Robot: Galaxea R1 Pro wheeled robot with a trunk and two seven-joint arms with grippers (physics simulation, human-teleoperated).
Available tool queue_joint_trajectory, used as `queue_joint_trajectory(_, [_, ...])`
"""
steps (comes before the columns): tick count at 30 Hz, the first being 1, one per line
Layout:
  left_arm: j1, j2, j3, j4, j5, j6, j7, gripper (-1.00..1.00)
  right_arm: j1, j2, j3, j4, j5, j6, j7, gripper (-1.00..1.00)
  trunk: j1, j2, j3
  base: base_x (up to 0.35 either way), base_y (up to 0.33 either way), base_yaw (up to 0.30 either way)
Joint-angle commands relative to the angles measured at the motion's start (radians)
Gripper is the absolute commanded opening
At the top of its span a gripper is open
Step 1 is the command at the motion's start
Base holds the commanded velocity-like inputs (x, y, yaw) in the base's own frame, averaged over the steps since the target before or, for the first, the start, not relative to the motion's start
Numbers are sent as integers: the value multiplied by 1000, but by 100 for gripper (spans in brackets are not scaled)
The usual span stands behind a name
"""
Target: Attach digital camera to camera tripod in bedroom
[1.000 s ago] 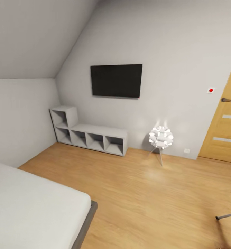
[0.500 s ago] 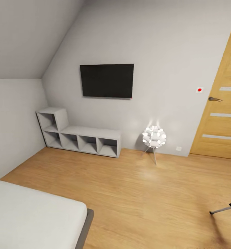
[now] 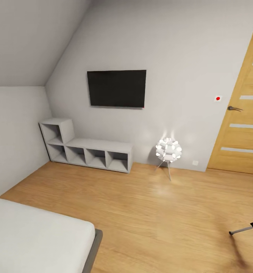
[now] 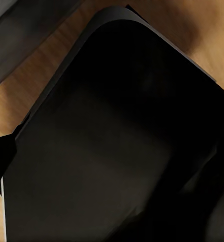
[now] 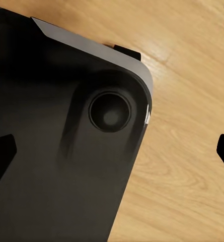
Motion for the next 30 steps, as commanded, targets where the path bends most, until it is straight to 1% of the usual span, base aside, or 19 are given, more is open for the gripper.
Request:
queue_joint_trajectory(1, [0,0,8,-1,-4,-1,-1,100,0,0,0,0,5,-2,0,100,0,0,-1,0,0,0])
queue_joint_trajectory(14, [0,-7,7,-2,-7,-1,-1,100,0,-2,0,0,5,-1,0,100,0,0,-1,0,0,0])
queue_joint_trajectory(30, [0,-7,7,-1,-7,-1,0,100,0,1,-2,0,4,-3,0,100,0,0,-1,0,0,-7])
